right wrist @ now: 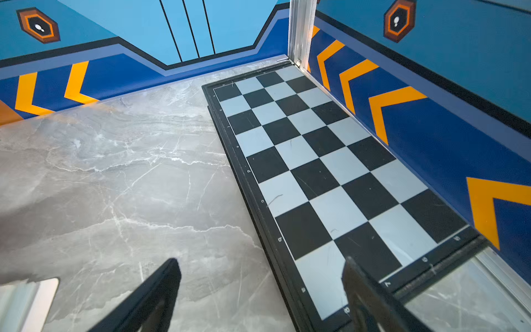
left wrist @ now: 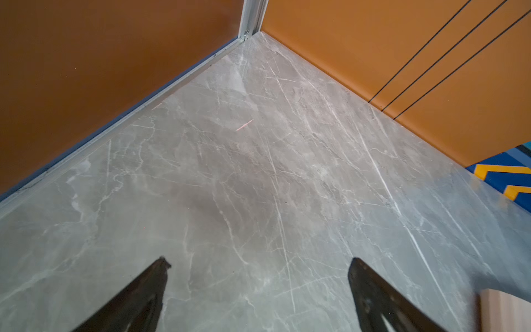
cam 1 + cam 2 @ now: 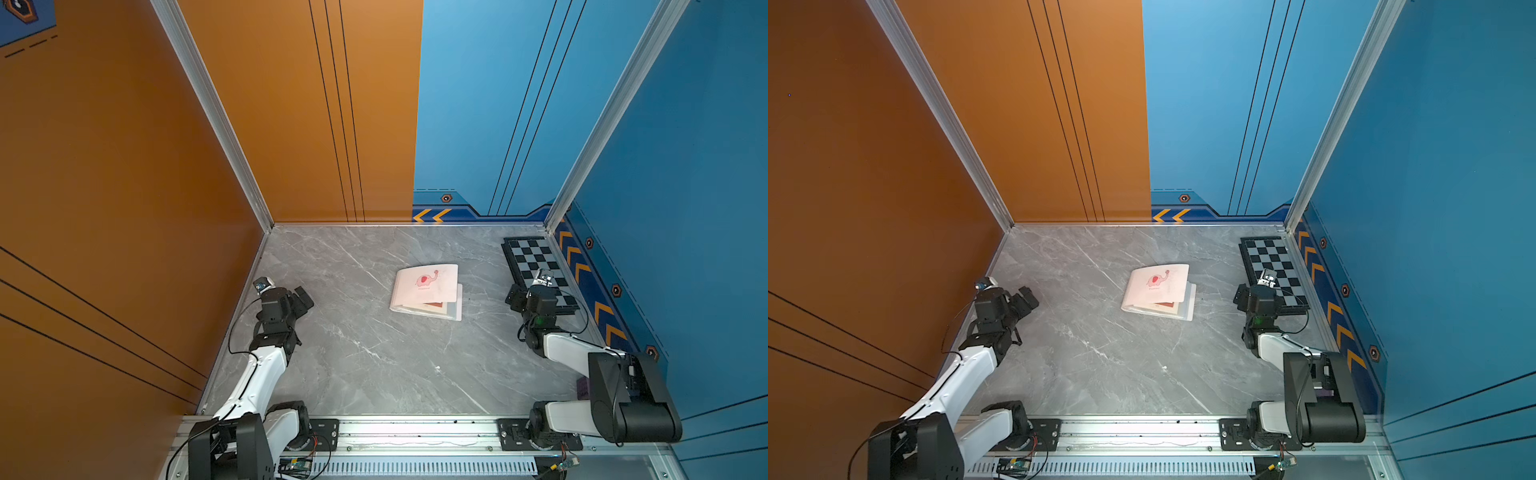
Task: Place the photos into the photo albums
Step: Close the photo album at the center of the board, then reset both arms
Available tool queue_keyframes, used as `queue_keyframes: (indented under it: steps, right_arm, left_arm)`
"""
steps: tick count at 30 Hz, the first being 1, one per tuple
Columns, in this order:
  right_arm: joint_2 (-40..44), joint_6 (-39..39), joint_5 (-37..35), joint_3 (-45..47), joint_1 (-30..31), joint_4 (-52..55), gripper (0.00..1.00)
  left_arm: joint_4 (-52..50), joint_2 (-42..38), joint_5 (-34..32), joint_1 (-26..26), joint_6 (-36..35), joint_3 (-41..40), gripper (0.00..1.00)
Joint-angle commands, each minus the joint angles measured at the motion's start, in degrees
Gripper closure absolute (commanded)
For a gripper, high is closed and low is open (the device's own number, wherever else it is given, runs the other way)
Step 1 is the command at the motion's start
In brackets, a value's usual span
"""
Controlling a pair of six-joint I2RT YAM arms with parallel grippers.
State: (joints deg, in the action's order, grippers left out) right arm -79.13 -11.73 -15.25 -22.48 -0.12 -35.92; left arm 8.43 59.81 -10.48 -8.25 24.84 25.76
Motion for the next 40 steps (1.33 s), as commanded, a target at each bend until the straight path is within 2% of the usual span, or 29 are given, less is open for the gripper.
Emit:
queue_keyframes:
  steps: [1,5,6,7,9,11,14,16,18,22,32,34,36,40]
  right_arm:
    - [-3.1,2.4,-1.5,3.0,0.0,-13.2,0.10]
    - [-6.6,5.1,0.2,2.6,1.6,-15.6,0.09]
    - [-8.7,5.4,0.2,2.7,2.0,-17.2,0.04]
    - [-9.9,6.3,-1.3,3.4,2.8,-21.3,0.02]
    - [-8.3,6.3,-1.7,3.2,3.2,-18.1,0.02]
    - [-9.4,6.0,-2.0,3.1,2.8,-20.1,0.02]
    - [-9.2,5.8,-2.1,2.7,2.8,-18.5,0.01]
    - [-8.9,5.8,-2.3,2.6,2.9,-18.1,0.01]
    - [-9.2,6.2,-2.8,2.7,3.3,-18.7,0.00]
    - [-9.3,7.1,-3.7,2.4,4.3,-18.2,0.00]
    - [-9.3,7.6,-3.4,2.4,4.5,-18.3,0.00]
    - [-9.4,9.1,3.3,1.9,4.1,-17.6,0.00]
    - [-9.1,7.9,11.2,0.5,0.7,-14.2,0.00]
    - [-9.1,8.7,9.3,1.2,1.8,-15.6,0.00]
  left_arm:
    - [8.6,0.9,-4.7,-0.3,-5.5,-2.9,0.01]
    - [21.6,5.9,-5.2,0.1,-8.5,-6.8,0.01]
    - [25.1,7.4,-5.1,0.6,-9.6,-7.5,0.01]
    - [28.5,8.7,-5.2,1.6,-10.9,-8.2,0.01]
    - [35.0,11.7,-5.9,4.0,-15.0,-9.3,0.01]
    - [40.3,15.3,-5.3,6.2,-17.3,-9.8,0.01]
    - [49.1,24.9,-2.6,9.7,-22.5,-9.7,0.01]
    - [58.7,31.9,0.3,12.2,-27.8,-9.4,0.01]
    - [50.4,27.9,-0.2,12.9,-27.8,-8.6,0.01]
    - [51.1,30.1,-5.6,13.2,-26.9,-7.0,0.01]
    - [51.0,30.1,-6.3,13.2,-26.5,-7.0,0.01]
    - [51.1,30.0,-6.2,13.3,-26.6,-7.1,0.01]
    - [51.1,30.1,-6.3,13.4,-26.7,-7.1,0.01]
    - [51.1,30.0,-6.3,13.6,-26.9,-7.2,0.01]
